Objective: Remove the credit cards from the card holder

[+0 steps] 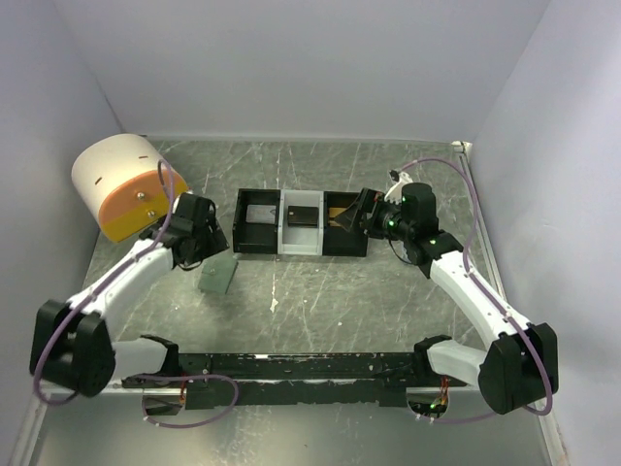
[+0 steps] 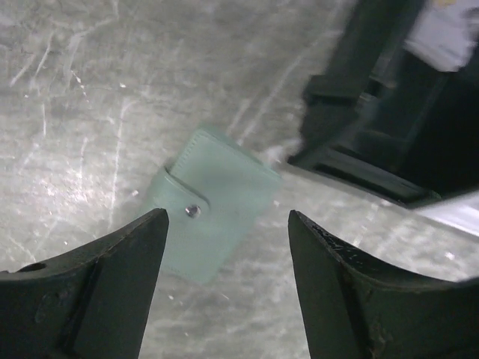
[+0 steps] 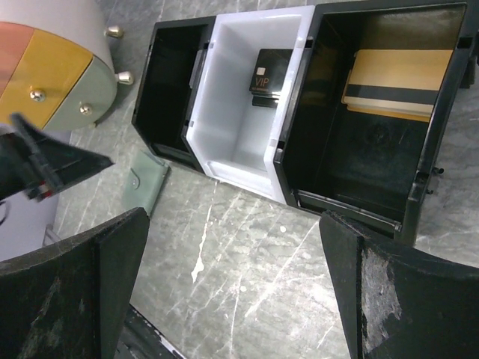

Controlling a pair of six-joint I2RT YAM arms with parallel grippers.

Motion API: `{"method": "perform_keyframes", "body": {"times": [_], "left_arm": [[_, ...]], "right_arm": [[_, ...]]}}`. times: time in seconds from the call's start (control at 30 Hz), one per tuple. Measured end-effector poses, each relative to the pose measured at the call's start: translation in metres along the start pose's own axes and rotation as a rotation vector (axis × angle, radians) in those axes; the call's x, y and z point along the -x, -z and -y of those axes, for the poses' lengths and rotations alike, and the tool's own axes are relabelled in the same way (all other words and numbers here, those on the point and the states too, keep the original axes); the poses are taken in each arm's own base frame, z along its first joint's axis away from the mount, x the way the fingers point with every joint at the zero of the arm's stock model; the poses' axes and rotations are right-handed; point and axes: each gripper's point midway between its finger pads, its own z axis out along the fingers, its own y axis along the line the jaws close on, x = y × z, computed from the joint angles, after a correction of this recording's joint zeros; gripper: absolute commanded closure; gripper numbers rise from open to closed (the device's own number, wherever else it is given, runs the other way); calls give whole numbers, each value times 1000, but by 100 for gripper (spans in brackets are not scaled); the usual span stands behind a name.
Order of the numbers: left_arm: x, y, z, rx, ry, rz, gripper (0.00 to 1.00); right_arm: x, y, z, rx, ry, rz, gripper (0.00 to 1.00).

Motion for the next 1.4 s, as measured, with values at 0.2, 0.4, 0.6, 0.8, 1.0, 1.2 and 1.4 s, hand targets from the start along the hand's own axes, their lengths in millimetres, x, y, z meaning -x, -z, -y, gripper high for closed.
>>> {"method": "perform_keyframes", "body": {"times": [0.2, 0.4, 0.6, 0.8, 1.0, 1.2, 1.4], "left_arm": [[-24, -45, -25, 99, -36, -132, 24], [-49, -51, -31, 78, -42, -192, 35], [-67, -44, -24, 1, -54, -206, 48], [-104, -23, -1, -99, -119, -247, 52], [-145, -1, 24, -241, -217, -297, 51], [-180, 10, 70, -368, -408, -349, 47], [-185, 19, 146, -451, -619, -282, 24]], "right_arm": [[5, 2, -7, 23, 10, 5, 0], [-1, 3, -13, 62, 7, -25, 0], [-23, 2, -18, 128, -10, -110, 0], [-54, 2, -13, 146, -38, -201, 0], [-84, 7, -6, 136, -66, -274, 0], [-95, 12, -5, 132, -72, -306, 0], [-101, 15, 0, 110, -66, -321, 1]]}}
